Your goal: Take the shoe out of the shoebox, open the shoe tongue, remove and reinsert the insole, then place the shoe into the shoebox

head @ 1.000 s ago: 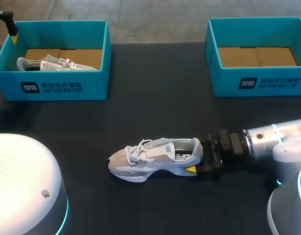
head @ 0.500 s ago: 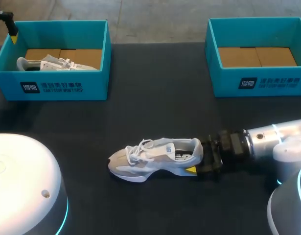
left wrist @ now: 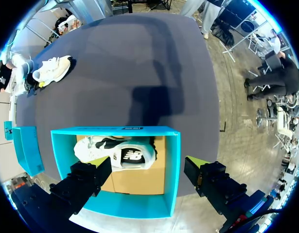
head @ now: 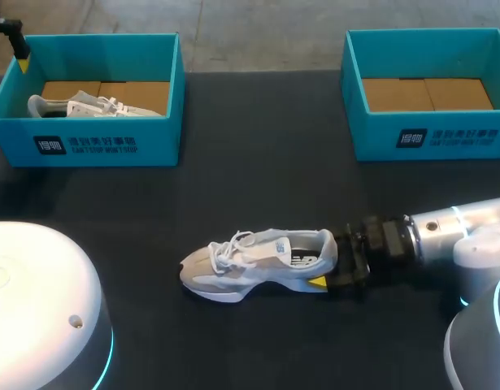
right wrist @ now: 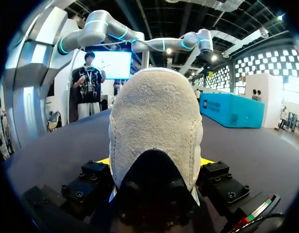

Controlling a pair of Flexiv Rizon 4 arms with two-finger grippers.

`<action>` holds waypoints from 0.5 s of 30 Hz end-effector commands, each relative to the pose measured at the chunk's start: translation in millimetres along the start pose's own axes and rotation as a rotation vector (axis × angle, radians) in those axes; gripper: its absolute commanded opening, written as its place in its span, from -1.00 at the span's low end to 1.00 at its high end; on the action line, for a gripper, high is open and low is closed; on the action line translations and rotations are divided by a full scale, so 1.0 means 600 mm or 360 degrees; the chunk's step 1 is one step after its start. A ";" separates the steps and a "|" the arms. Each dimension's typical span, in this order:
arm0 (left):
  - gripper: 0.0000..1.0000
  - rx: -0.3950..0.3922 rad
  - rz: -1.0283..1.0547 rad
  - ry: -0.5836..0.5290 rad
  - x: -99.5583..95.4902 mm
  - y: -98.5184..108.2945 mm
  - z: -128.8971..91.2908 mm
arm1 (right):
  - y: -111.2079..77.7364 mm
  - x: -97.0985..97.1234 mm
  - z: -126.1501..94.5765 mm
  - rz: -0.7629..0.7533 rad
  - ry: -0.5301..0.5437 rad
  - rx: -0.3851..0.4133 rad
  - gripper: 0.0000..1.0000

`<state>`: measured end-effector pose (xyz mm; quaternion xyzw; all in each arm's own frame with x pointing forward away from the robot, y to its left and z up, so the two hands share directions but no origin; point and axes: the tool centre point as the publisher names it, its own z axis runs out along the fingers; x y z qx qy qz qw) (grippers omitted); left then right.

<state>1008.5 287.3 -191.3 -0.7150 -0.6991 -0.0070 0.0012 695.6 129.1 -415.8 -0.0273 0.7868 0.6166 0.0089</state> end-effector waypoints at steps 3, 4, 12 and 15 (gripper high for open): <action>1.00 0.0040 -0.0050 0.0084 -0.032 -0.031 -0.016 | -0.001 0.002 0.001 -0.0001 -0.0002 0.0005 -1.00; 1.00 0.0047 -0.0056 0.0090 -0.037 -0.034 -0.018 | -0.001 0.002 0.001 -0.0001 -0.0002 0.0005 -1.00; 1.00 0.0039 -0.0170 0.0097 -0.095 -0.087 -0.032 | -0.001 0.002 0.001 -0.0001 -0.0002 0.0005 -1.00; 1.00 0.0058 -0.0138 0.0034 -0.119 -0.111 -0.029 | -0.001 0.002 0.001 -0.0001 -0.0002 0.0005 -1.00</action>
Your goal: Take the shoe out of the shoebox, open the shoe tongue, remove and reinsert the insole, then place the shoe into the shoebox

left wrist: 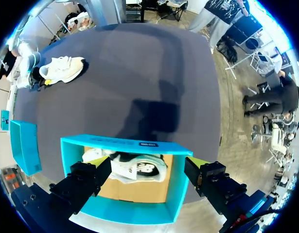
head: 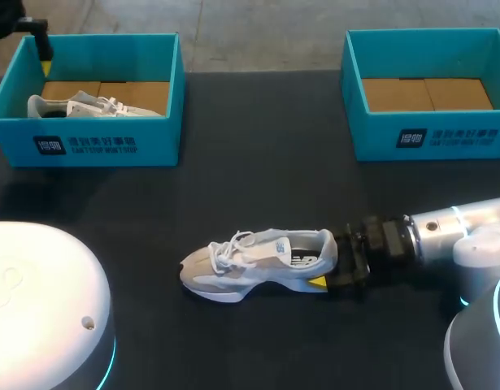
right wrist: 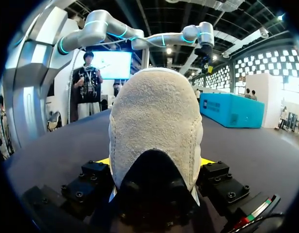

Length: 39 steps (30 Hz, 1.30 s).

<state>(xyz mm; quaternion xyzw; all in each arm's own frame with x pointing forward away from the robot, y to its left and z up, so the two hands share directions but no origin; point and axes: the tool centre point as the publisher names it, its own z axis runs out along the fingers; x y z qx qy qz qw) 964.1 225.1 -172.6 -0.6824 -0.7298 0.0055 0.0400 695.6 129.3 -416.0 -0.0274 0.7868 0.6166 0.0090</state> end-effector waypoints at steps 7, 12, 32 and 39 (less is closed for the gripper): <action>1.00 0.0003 0.0028 -0.0070 -0.080 -0.092 0.010 | -0.001 0.002 0.000 -0.0001 -0.0002 0.0005 -1.00; 1.00 0.0001 -0.0011 -0.0084 -0.114 -0.120 0.005 | -0.001 0.002 0.000 -0.0001 -0.0002 0.0005 -1.00; 1.00 0.0159 -0.0709 -0.0034 -0.174 -0.154 0.007 | -0.001 0.002 0.000 -0.0001 -0.0002 0.0005 -1.00; 1.00 0.0159 -0.0709 -0.0034 -0.174 -0.154 0.007 | -0.001 0.002 0.000 -0.0001 -0.0002 0.0005 -1.00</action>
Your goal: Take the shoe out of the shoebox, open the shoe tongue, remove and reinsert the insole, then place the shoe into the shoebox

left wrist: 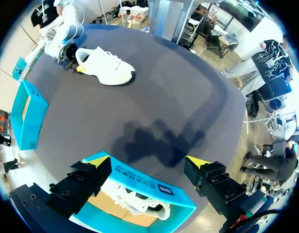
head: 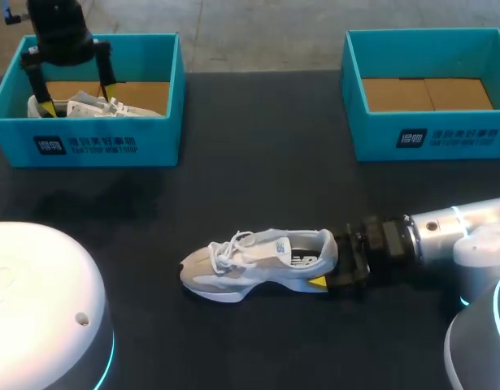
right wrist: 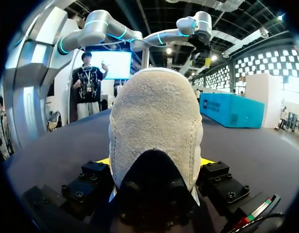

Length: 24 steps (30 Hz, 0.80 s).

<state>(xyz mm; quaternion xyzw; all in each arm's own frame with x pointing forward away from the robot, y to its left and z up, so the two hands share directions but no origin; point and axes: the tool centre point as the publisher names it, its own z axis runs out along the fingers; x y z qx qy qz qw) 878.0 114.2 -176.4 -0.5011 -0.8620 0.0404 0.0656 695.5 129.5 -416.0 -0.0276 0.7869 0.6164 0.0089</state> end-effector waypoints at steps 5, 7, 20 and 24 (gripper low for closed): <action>1.00 -0.0163 -0.0199 -0.0054 0.021 -0.069 0.017 | -0.001 0.002 0.000 0.0000 -0.0003 0.0005 -1.00; 1.00 -0.0169 -0.0254 -0.0061 0.021 -0.079 0.019 | -0.001 0.002 0.000 0.0000 -0.0003 0.0005 -1.00; 1.00 0.0287 -0.1924 0.0019 -0.035 -0.181 0.047 | -0.001 0.002 0.000 0.0000 -0.0003 0.0005 -1.00; 1.00 0.0485 -0.2114 0.0030 -0.046 -0.189 0.052 | -0.001 0.002 0.000 0.0000 -0.0003 0.0005 -1.00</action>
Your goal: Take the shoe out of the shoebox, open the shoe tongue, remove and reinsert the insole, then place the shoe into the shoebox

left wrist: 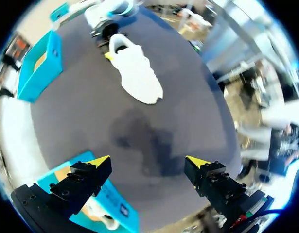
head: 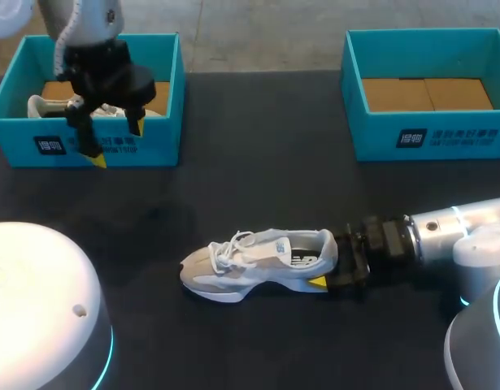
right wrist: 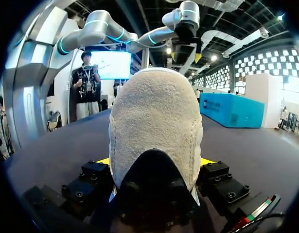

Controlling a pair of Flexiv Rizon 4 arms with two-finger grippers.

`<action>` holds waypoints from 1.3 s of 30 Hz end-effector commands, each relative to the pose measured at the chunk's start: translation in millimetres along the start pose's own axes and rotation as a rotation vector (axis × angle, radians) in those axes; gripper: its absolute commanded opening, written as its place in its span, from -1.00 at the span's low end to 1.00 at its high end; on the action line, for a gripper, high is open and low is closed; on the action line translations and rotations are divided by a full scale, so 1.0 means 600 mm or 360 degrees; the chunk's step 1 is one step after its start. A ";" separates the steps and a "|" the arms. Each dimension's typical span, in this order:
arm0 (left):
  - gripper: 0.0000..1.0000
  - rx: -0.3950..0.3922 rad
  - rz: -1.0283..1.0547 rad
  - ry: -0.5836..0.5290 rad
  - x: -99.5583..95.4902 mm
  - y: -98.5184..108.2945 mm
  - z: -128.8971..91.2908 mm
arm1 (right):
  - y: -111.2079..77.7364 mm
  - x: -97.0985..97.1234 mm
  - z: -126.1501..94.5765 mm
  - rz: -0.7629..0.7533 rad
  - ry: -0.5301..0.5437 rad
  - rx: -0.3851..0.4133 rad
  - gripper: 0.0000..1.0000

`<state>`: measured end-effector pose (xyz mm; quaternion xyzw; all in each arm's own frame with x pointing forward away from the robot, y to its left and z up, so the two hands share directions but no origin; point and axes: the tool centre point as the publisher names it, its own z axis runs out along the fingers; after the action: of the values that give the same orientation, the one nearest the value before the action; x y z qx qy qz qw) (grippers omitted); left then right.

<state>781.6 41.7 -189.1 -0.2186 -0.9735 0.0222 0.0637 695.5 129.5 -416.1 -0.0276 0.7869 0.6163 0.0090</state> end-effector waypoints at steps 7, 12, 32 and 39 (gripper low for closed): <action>1.00 0.0428 -0.1176 0.0162 -0.019 -0.006 0.007 | -0.001 0.002 0.000 0.0000 -0.0002 0.0004 -1.00; 1.00 0.0428 -0.1176 0.0162 -0.019 -0.006 0.007 | -0.001 0.002 0.000 0.0000 -0.0002 0.0004 -1.00; 1.00 0.0323 -0.2217 -0.0103 0.032 -0.106 0.032 | -0.001 0.002 0.000 0.0000 -0.0002 0.0004 -1.00; 1.00 0.0314 -0.2468 -0.0052 0.016 -0.144 0.059 | -0.001 0.002 0.000 0.0000 -0.0002 0.0004 -1.00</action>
<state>737.5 -22.3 -206.9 0.4085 -0.9034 0.0885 0.0960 695.5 129.4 -416.2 -0.0276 0.7870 0.6163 0.0090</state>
